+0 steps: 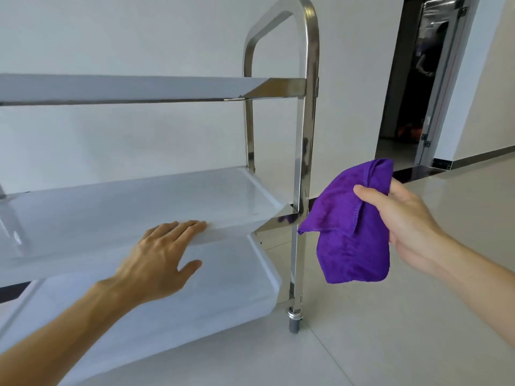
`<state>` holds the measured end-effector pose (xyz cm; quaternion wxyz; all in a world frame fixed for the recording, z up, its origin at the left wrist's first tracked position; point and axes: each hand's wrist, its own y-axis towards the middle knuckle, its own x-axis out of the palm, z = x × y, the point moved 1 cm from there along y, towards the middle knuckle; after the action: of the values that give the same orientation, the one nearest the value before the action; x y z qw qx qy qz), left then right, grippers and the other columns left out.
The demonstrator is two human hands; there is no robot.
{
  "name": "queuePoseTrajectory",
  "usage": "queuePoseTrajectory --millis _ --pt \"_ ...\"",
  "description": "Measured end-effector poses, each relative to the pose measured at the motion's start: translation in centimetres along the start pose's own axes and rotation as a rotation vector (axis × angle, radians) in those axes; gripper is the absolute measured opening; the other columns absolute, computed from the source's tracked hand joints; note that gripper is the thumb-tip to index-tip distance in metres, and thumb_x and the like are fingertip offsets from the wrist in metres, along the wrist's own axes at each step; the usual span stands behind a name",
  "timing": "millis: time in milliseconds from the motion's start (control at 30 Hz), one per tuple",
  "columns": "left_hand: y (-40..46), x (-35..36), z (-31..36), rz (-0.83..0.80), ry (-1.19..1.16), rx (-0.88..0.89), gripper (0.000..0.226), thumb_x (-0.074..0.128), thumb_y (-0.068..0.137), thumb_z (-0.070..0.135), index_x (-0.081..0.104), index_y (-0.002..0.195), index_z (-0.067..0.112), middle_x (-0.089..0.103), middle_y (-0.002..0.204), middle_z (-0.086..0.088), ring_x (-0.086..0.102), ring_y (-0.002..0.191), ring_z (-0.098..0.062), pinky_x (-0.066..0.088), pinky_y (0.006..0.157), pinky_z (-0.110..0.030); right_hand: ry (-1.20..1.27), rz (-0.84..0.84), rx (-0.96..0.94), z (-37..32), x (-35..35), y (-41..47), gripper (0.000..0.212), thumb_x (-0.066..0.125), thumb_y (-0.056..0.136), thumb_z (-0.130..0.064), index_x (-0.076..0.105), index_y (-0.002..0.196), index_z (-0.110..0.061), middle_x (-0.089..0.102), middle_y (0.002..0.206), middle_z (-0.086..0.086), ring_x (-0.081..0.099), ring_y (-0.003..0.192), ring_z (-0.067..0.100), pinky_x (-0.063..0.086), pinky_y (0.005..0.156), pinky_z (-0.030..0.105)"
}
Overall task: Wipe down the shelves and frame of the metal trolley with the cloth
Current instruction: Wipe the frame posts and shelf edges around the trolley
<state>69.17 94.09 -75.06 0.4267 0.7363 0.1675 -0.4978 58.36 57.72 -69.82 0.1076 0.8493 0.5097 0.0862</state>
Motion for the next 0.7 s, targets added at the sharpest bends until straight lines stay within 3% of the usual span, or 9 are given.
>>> queuePoseTrajectory --millis 100,167,333,467,567,700 --pt "-1.5 -2.3 1.1 -0.062 -0.017 -0.047 0.062 0.061 0.084 0.048 0.056 0.137 0.016 0.062 0.135 0.002 0.062 0.119 -0.028 0.049 0.101 -0.042 0.039 -0.007 0.029 -1.1 -1.2 0.5 0.009 0.071 0.089 -0.031 0.073 0.097 -0.035 0.077 0.099 -0.007 0.074 0.087 0.013 0.058 0.074 0.033" --pt "-2.7 -3.9 1.7 -0.109 -0.022 -0.082 0.060 0.068 0.086 0.045 0.055 0.138 0.019 0.059 0.138 0.005 0.060 0.121 -0.024 0.048 0.102 -0.038 0.053 -0.037 0.041 -2.5 -1.8 1.1 0.008 0.071 0.089 -0.030 0.072 0.098 -0.031 0.076 0.102 -0.004 0.074 0.091 0.016 0.059 0.074 0.034" --pt "-5.2 -8.0 3.1 -0.380 0.059 -0.212 0.069 0.054 0.091 0.057 0.025 0.151 0.036 0.032 0.154 0.024 0.042 0.136 -0.007 0.035 0.109 -0.022 0.086 -0.142 0.005 -7.3 -2.5 2.3 0.007 0.070 0.090 -0.028 0.071 0.097 -0.027 0.075 0.106 -0.001 0.073 0.096 0.019 0.060 0.081 0.038" --pt "-7.1 -12.3 4.7 -0.513 0.123 -0.320 0.066 0.048 0.093 0.058 0.021 0.151 0.041 0.033 0.154 0.026 0.049 0.130 -0.007 0.037 0.106 -0.024 0.117 -0.237 -0.050 -11.0 -2.1 2.5 0.007 0.070 0.089 -0.030 0.071 0.095 -0.028 0.074 0.101 -0.004 0.073 0.094 0.019 0.062 0.077 0.036" --pt "-8.6 -15.9 7.3 -0.435 0.092 -0.407 0.051 0.046 0.095 0.057 0.032 0.142 0.044 0.051 0.137 0.028 0.058 0.116 -0.006 0.042 0.095 -0.025 0.146 -0.329 -0.082 -13.0 -1.1 1.8 0.008 0.070 0.088 -0.032 0.069 0.094 -0.027 0.073 0.090 -0.009 0.074 0.086 0.017 0.060 0.061 0.032" --pt "-10.0 -22.2 12.6 -0.097 -0.018 -0.475 0.019 0.052 0.094 0.051 0.052 0.114 0.049 0.059 0.100 0.035 0.061 0.095 0.008 0.048 0.073 -0.022 0.186 -0.461 -0.109 -14.7 0.7 -0.2 0.005 0.069 0.089 -0.032 0.068 0.091 -0.028 0.073 0.084 -0.012 0.073 0.073 0.010 0.052 0.047 0.025"
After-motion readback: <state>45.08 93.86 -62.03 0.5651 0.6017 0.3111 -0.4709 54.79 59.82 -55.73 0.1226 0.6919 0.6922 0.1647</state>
